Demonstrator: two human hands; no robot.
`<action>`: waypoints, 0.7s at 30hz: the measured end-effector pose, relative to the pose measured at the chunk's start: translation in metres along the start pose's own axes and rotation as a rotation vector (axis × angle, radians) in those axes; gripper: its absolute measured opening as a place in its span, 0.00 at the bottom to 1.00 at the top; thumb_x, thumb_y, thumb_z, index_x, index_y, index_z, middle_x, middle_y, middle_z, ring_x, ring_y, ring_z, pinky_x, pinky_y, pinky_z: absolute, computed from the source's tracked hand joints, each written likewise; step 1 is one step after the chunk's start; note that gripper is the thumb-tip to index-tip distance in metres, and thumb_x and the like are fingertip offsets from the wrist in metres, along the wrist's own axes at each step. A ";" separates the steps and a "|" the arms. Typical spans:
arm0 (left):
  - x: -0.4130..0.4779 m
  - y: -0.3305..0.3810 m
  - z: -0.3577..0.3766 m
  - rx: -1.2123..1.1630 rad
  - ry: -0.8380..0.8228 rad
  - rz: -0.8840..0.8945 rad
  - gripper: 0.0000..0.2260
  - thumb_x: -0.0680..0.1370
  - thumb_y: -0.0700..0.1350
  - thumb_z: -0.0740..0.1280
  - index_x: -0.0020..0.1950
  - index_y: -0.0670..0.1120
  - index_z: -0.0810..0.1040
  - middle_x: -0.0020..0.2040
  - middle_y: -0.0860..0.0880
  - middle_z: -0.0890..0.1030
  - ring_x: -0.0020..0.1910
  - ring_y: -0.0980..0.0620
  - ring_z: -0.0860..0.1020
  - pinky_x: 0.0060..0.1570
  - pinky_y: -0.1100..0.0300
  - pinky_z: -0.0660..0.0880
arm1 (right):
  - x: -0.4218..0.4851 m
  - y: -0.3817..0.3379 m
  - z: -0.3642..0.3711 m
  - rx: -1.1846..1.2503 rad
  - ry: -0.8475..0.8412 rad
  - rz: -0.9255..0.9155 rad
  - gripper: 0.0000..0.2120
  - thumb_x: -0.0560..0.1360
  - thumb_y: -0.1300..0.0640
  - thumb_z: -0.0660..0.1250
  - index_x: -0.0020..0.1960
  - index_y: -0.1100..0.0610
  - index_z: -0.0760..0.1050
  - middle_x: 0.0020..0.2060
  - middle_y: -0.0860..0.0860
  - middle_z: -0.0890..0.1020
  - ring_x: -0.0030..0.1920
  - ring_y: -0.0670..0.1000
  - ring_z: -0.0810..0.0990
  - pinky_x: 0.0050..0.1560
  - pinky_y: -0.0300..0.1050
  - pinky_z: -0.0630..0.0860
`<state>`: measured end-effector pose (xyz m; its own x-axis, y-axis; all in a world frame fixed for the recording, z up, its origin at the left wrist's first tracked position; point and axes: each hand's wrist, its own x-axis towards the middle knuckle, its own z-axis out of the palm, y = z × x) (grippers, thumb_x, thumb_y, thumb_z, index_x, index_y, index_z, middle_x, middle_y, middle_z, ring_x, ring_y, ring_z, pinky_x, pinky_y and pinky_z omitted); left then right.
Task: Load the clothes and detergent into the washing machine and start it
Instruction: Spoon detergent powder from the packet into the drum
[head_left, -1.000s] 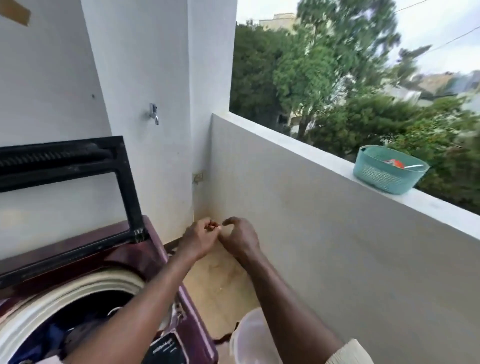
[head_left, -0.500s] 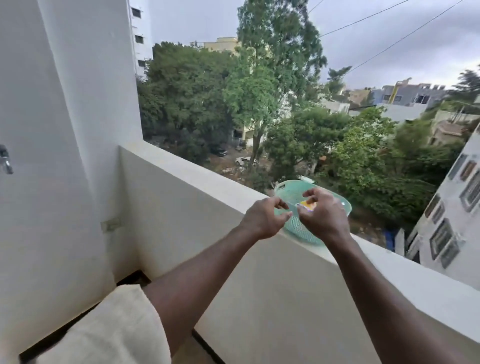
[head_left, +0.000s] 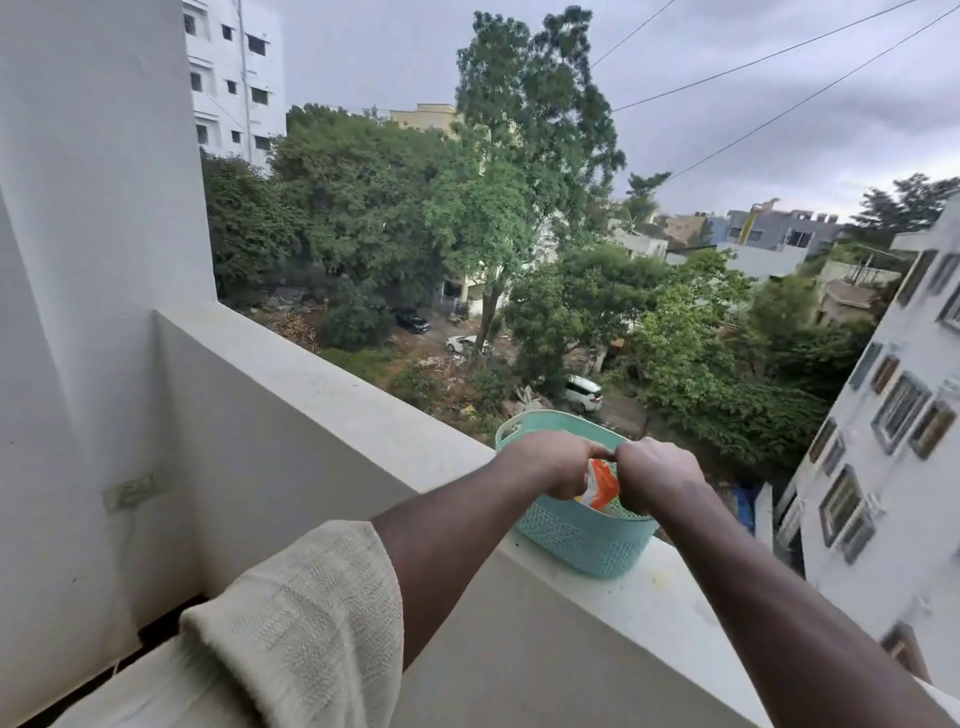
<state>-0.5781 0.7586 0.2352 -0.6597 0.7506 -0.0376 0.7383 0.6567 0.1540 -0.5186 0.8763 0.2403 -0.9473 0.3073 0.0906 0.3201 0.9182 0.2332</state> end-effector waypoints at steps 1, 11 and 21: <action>0.002 0.000 0.000 0.012 -0.004 -0.006 0.26 0.76 0.42 0.66 0.73 0.55 0.67 0.66 0.45 0.77 0.61 0.42 0.76 0.55 0.52 0.74 | 0.002 0.000 0.002 -0.009 -0.008 0.002 0.11 0.72 0.61 0.63 0.54 0.56 0.77 0.54 0.54 0.82 0.54 0.56 0.82 0.44 0.44 0.72; -0.001 -0.005 0.000 -0.071 0.148 -0.071 0.15 0.75 0.41 0.67 0.61 0.49 0.80 0.54 0.46 0.83 0.53 0.44 0.81 0.43 0.57 0.74 | 0.009 0.022 -0.020 0.335 0.014 0.154 0.16 0.65 0.44 0.76 0.43 0.55 0.78 0.37 0.53 0.79 0.40 0.55 0.78 0.37 0.42 0.71; -0.018 -0.018 0.013 -0.160 0.371 -0.145 0.10 0.73 0.42 0.67 0.53 0.47 0.82 0.48 0.43 0.84 0.48 0.44 0.81 0.43 0.57 0.75 | 0.004 0.012 -0.028 0.542 0.297 0.138 0.09 0.69 0.54 0.72 0.34 0.57 0.80 0.31 0.54 0.80 0.31 0.53 0.76 0.34 0.42 0.69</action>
<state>-0.5775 0.7342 0.2199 -0.7826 0.5547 0.2826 0.6222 0.7119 0.3255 -0.5182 0.8820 0.2707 -0.8291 0.4212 0.3676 0.3143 0.8950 -0.3166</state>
